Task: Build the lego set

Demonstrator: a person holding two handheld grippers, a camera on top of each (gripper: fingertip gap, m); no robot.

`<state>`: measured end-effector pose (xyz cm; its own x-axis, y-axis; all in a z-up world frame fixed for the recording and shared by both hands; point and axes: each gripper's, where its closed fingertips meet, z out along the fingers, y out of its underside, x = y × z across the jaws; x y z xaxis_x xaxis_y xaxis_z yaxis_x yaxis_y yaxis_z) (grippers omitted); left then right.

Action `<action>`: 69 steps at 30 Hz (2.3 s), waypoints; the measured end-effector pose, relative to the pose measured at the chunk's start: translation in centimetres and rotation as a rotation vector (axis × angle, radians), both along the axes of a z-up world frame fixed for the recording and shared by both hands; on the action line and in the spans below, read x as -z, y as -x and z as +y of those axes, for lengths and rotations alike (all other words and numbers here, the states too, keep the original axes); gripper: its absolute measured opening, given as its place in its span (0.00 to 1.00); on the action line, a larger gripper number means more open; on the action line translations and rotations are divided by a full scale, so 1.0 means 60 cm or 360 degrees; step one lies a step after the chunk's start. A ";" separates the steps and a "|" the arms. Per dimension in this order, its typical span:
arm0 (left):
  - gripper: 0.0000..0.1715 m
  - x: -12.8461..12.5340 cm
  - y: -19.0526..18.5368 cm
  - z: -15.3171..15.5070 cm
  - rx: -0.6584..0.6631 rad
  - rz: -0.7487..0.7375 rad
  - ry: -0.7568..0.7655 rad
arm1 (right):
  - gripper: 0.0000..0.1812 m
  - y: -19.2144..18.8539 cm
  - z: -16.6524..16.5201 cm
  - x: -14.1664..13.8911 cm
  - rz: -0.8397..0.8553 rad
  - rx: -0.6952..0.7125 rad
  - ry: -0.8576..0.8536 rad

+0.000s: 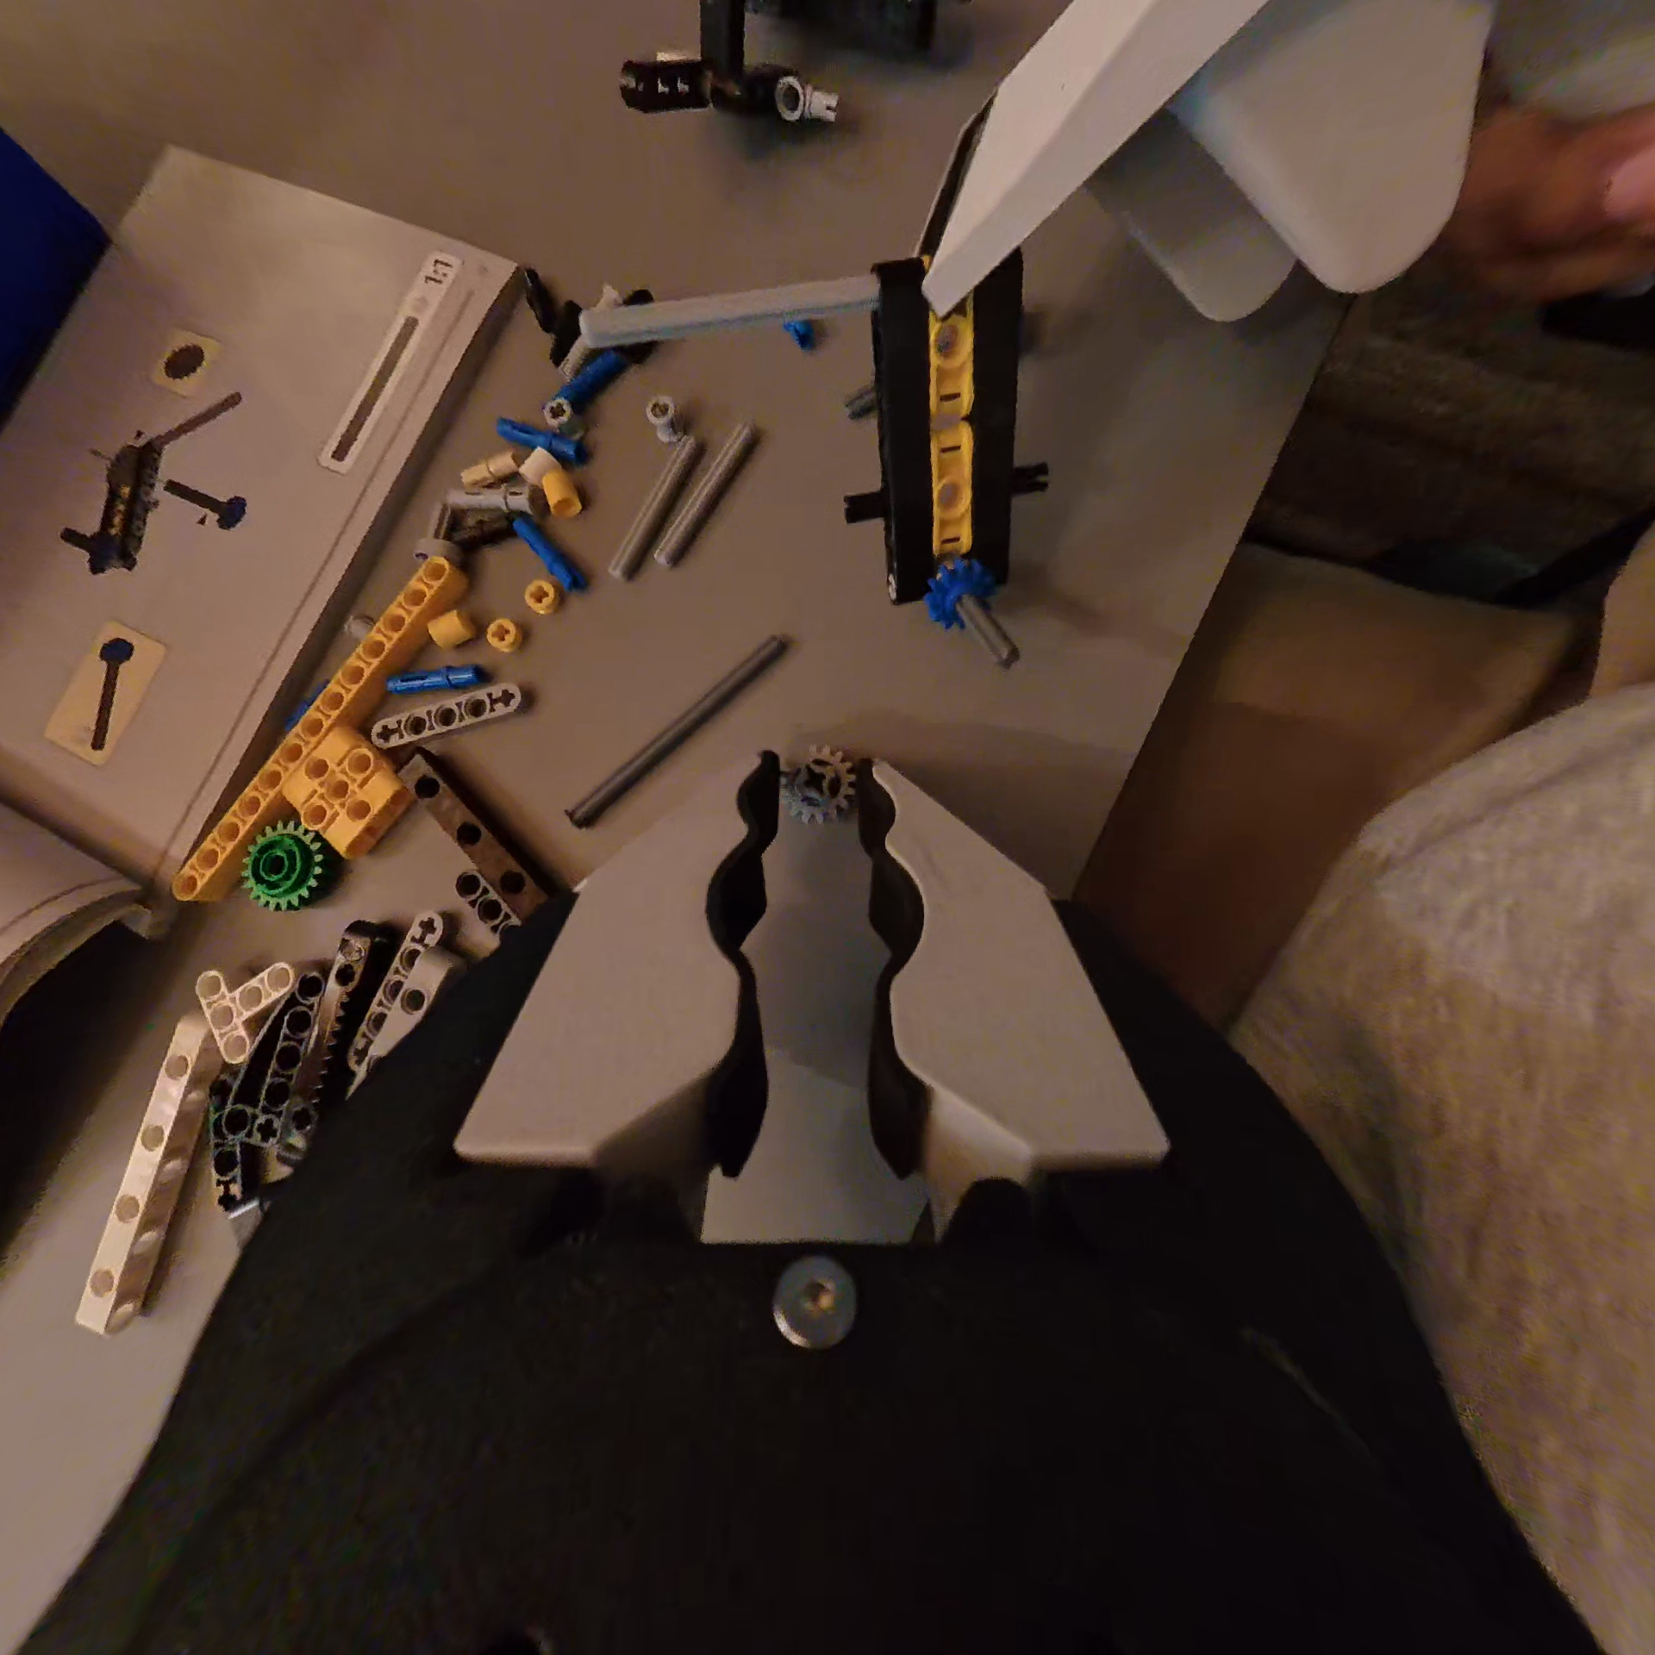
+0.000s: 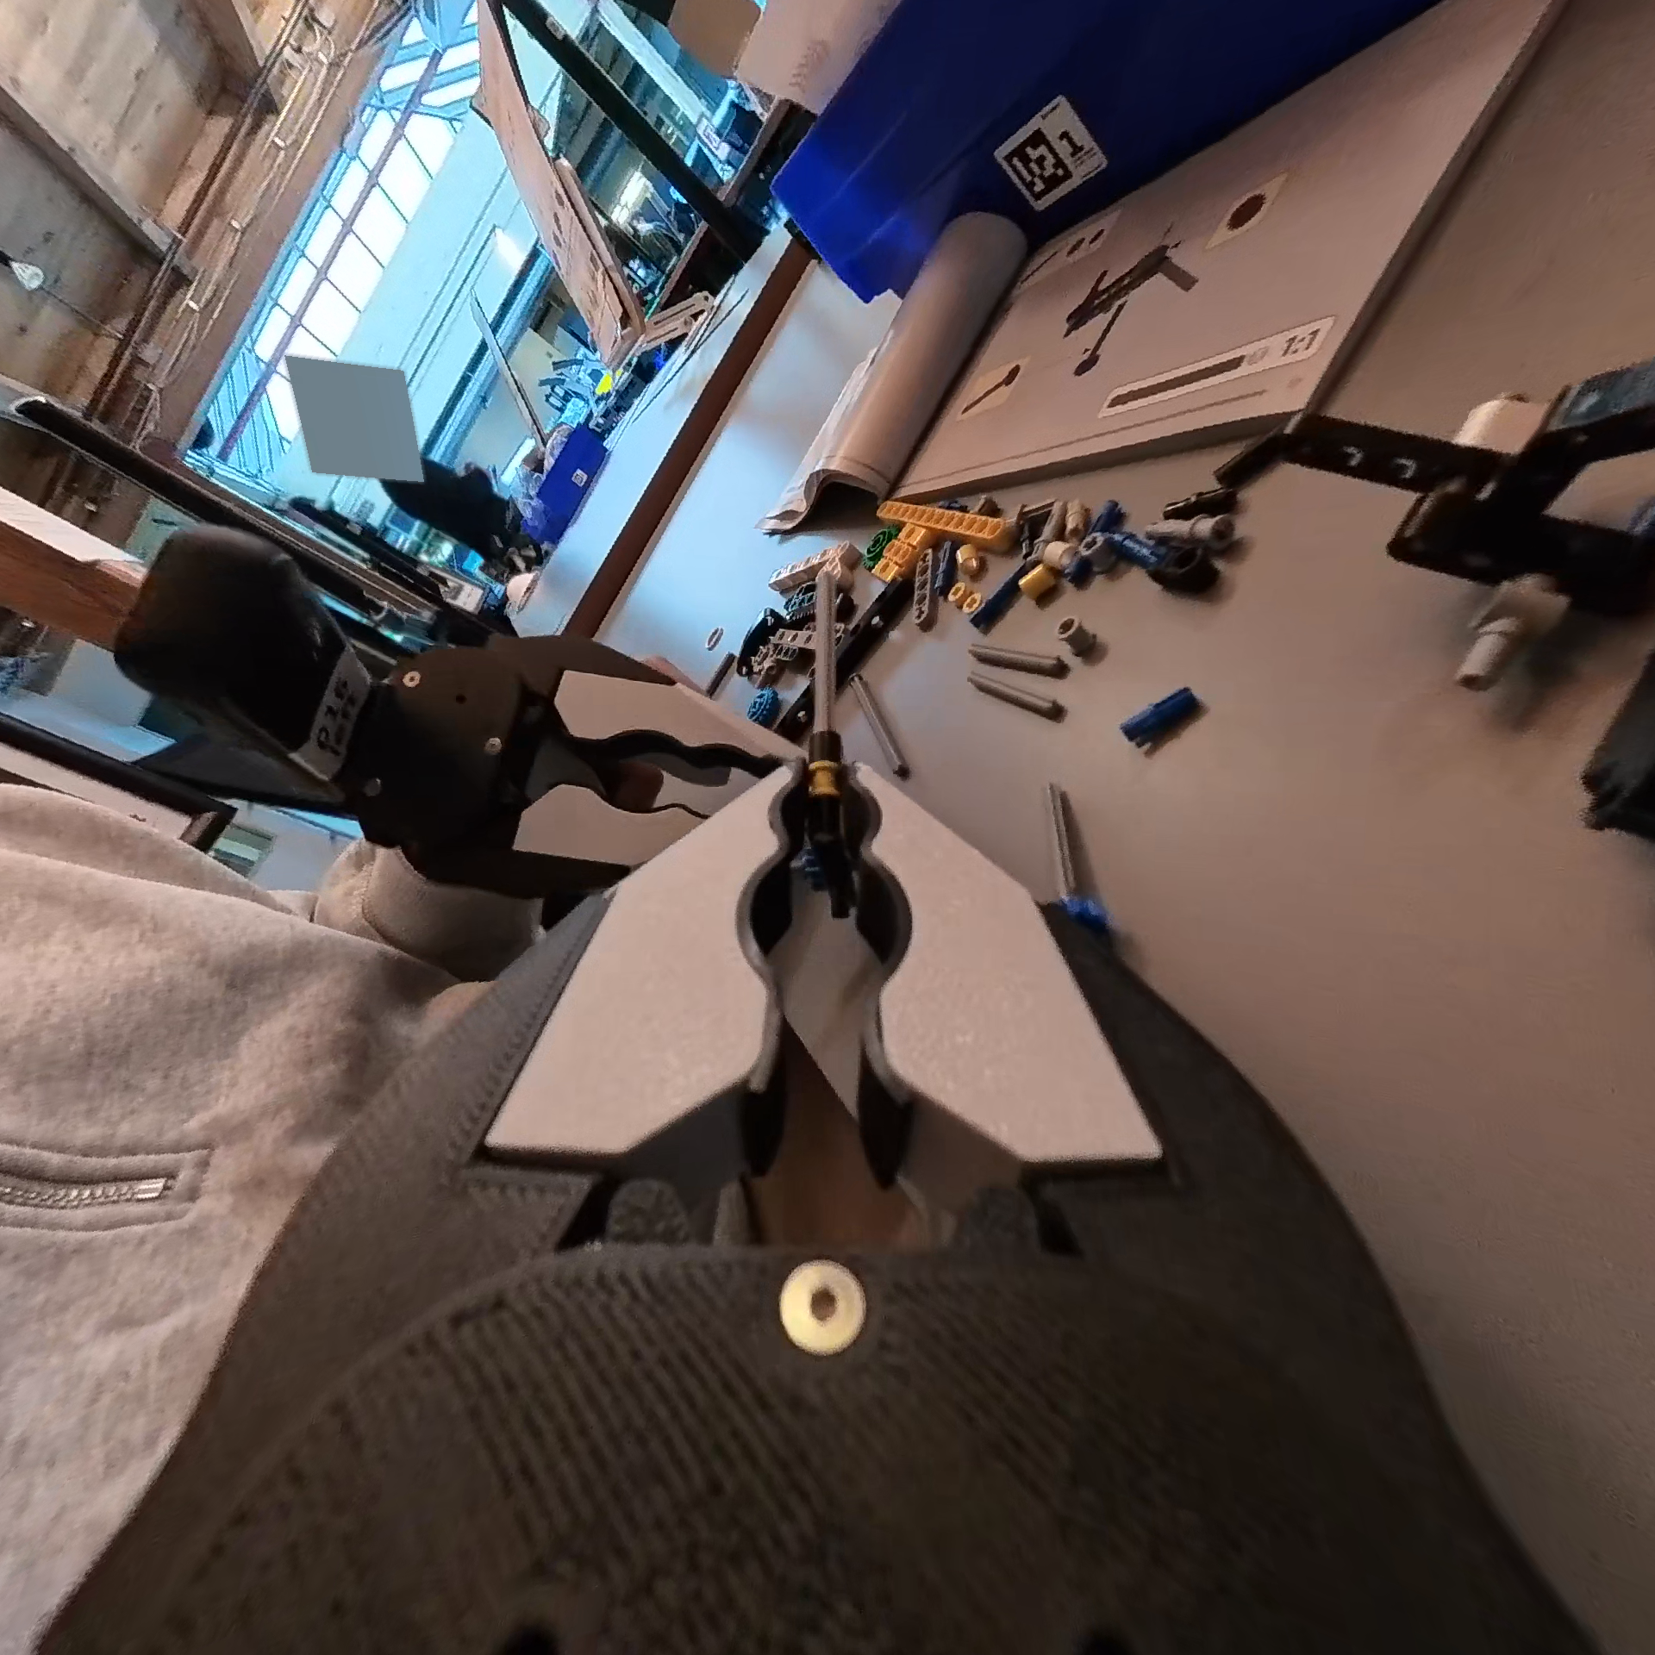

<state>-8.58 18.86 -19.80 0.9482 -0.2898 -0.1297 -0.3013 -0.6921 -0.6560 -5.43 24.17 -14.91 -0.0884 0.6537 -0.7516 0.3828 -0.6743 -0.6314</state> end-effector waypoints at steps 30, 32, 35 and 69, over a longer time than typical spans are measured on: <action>0.09 -0.062 -0.058 0.061 0.0002 -0.0253 -0.0294 | 0.04 0.016 -0.017 0.020 -0.0094 0.0027 0.0515; 0.09 -0.060 -0.058 0.062 -0.0008 -0.0254 -0.0293 | 0.04 0.017 -0.017 0.021 -0.0105 0.0021 0.0494; 0.09 -0.058 -0.058 0.060 -0.0015 -0.0244 -0.0301 | 0.05 0.017 -0.020 0.021 -0.0103 0.0006 0.0493; 0.10 -0.059 -0.070 0.055 0.0045 -0.0182 -0.0475 | 0.06 0.011 -0.035 0.023 -0.0076 -0.0106 0.0412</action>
